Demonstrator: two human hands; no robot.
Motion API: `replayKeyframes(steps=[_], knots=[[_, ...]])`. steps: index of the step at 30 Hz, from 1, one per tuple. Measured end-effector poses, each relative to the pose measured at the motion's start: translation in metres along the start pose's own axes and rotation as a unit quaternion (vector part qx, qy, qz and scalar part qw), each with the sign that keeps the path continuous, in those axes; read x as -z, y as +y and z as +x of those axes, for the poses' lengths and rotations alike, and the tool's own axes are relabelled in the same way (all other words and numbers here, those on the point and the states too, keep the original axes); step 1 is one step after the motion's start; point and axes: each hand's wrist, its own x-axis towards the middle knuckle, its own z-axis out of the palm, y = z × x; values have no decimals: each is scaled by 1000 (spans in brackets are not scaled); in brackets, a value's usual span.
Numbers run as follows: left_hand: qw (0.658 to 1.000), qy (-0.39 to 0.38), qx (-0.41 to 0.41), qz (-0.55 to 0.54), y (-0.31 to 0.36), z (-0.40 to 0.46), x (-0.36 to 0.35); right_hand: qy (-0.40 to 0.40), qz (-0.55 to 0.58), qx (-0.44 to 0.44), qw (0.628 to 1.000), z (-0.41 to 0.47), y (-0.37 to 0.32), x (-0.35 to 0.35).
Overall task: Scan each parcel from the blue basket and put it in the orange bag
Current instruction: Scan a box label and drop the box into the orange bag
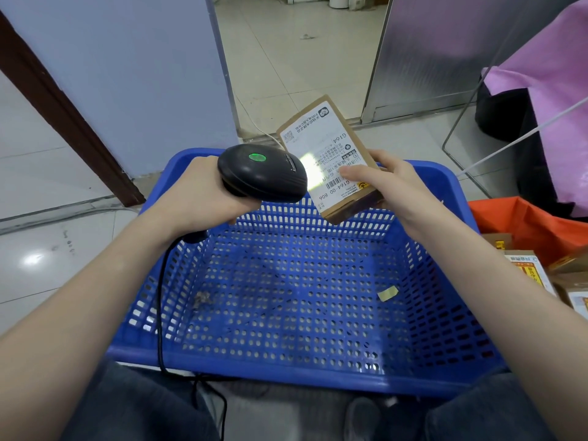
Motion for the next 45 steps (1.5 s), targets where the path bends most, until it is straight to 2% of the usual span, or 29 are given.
replayKeyframes(steps=[15, 45], knots=[[1000, 4, 8, 0, 1, -3, 2, 43, 17, -1, 999, 7, 4, 6], [1000, 19, -15, 9, -3, 0, -3, 28, -2, -5, 1000, 5, 2, 4]])
